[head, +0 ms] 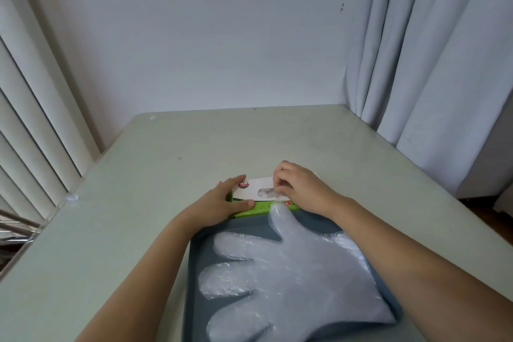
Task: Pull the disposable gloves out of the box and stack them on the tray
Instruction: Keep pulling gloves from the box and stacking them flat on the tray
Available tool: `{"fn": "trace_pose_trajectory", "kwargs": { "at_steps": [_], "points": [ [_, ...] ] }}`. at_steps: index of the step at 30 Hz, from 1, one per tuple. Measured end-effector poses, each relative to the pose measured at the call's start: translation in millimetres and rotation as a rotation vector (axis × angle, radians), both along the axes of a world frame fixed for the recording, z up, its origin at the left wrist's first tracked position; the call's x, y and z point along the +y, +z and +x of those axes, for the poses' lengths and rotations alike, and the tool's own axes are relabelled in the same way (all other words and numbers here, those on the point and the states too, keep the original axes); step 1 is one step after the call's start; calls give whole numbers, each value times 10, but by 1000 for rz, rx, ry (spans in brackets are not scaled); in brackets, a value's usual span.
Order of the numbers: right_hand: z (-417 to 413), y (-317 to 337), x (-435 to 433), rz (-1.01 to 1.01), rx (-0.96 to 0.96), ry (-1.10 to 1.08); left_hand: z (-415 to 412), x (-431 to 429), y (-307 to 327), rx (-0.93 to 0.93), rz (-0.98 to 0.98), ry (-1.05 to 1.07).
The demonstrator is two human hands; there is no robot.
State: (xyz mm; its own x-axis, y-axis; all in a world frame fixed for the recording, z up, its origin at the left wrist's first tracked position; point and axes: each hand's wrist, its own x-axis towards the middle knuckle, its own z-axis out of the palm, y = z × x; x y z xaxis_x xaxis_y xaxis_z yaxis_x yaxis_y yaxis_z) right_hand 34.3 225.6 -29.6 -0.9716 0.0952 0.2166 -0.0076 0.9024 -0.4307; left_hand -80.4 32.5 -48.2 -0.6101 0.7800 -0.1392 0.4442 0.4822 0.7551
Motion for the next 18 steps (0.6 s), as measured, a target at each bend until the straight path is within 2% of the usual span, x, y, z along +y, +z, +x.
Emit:
{"fn": "trace_pose_trajectory", "kwargs": {
  "at_steps": [5,12,18],
  "points": [
    [-15,-12,13,-69,45,-51,-4,-7,-2,4,-1,-4],
    [-59,-48,-31,53,69,-96,-24,1,-26,4,-9,-6],
    [-12,-19,56,-251,36,-74,-40,1,-34,12,-2,-15]
  ]
}}
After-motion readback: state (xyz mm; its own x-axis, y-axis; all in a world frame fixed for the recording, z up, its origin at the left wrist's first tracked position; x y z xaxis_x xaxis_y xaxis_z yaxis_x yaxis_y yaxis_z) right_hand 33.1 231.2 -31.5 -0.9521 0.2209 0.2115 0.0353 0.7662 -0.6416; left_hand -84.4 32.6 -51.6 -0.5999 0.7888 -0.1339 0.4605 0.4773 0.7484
